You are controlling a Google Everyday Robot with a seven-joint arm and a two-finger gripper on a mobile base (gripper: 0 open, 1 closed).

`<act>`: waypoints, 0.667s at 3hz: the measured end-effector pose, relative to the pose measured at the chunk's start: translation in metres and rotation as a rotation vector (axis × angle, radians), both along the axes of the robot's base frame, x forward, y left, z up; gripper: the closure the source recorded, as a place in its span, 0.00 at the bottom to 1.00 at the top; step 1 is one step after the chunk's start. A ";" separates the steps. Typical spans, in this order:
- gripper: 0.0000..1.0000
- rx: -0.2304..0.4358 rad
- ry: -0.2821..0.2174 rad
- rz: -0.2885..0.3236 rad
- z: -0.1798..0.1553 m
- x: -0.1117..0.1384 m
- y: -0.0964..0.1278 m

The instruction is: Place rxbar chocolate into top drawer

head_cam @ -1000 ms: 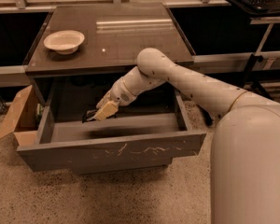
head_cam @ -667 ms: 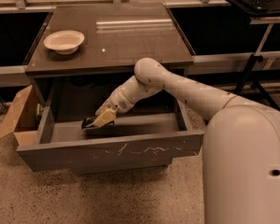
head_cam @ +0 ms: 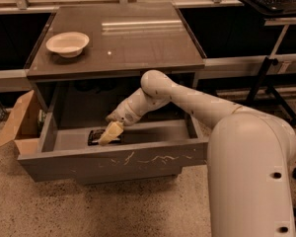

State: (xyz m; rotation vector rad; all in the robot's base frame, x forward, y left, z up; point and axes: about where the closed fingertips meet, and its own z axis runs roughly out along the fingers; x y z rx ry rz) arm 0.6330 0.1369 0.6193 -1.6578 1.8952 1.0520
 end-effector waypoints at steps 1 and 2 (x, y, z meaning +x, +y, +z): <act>0.00 0.000 0.003 -0.001 -0.002 0.000 0.000; 0.00 0.026 -0.036 -0.081 0.016 0.007 -0.028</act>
Offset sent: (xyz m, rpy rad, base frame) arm 0.0235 -0.0817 0.0516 0.0697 -0.1080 -0.2255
